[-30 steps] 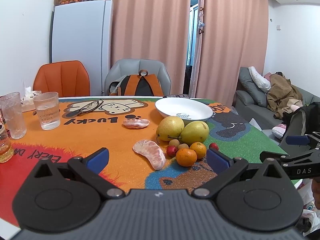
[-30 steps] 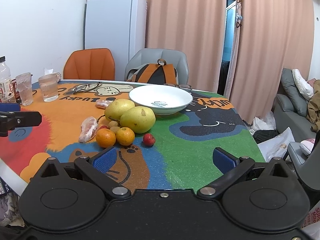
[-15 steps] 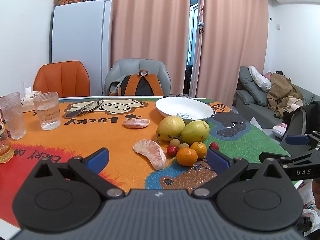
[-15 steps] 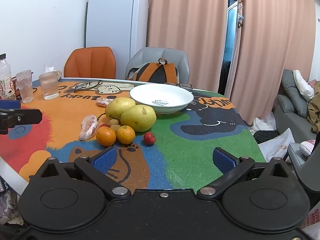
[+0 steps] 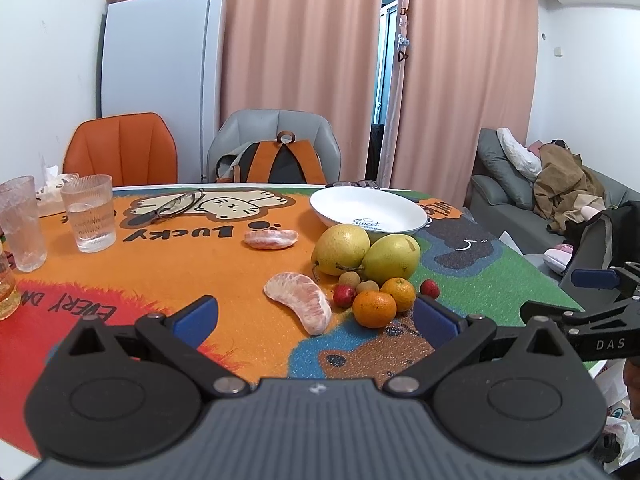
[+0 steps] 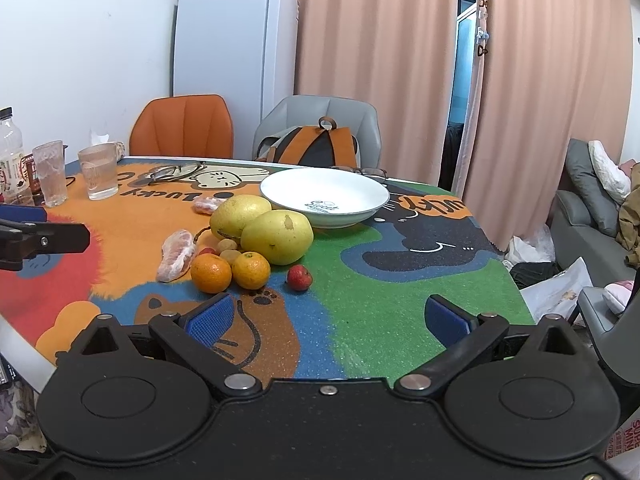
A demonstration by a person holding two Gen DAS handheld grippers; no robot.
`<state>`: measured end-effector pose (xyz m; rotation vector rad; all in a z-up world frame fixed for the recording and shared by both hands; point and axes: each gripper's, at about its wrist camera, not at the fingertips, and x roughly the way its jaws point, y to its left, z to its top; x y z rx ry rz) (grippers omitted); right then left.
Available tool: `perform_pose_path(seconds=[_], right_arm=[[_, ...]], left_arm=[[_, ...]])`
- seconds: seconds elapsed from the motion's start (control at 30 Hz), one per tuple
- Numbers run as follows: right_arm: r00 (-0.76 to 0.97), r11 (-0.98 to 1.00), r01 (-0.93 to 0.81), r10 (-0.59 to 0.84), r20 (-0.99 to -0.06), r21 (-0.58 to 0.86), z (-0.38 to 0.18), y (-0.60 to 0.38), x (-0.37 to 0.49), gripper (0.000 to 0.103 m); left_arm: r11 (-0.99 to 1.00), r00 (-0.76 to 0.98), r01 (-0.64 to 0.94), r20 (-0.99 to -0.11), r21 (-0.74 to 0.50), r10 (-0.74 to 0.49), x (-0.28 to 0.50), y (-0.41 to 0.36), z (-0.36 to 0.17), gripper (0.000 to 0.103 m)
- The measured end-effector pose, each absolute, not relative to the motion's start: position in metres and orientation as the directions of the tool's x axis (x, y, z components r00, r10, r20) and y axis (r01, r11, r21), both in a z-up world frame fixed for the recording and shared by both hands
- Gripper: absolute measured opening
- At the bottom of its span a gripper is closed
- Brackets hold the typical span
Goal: Organize fruits
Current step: 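Grasp the pink pomelo segment with the left gripper while the right gripper grasps the small red fruit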
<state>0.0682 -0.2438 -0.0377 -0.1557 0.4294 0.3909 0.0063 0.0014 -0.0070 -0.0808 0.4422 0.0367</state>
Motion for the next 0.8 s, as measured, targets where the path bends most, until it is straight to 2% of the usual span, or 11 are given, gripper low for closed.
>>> perform_pose_path(seconds=[0.13, 0.5, 0.73, 0.8], right_arm=[[0.833, 0.91, -0.409, 0.342, -0.436, -0.068, -0.038, -0.242, 0.069, 0.101], [0.802, 0.894, -0.443, 0.362, -0.475, -0.065, -0.05, -0.229, 0.087, 0.089], [0.786, 0.893, -0.446, 0.362, -0.502, -0.055, -0.06, -0.224, 0.103, 0.074], [0.781, 0.892, -0.448, 0.361, -0.51, -0.054, -0.062, -0.223, 0.109, 0.069]], left_arm=[[0.996, 0.901, -0.056, -0.433, -0.075, 0.018, 0.009, 0.003, -0.008, 0.103], [0.996, 0.89, -0.053, -0.456, -0.072, 0.014, 0.023, 0.005, -0.017, 0.102], [0.996, 0.878, -0.049, -0.479, -0.069, 0.01, 0.04, 0.009, -0.029, 0.1], [0.997, 0.875, -0.05, -0.484, -0.063, 0.013, 0.046, 0.009, -0.032, 0.095]])
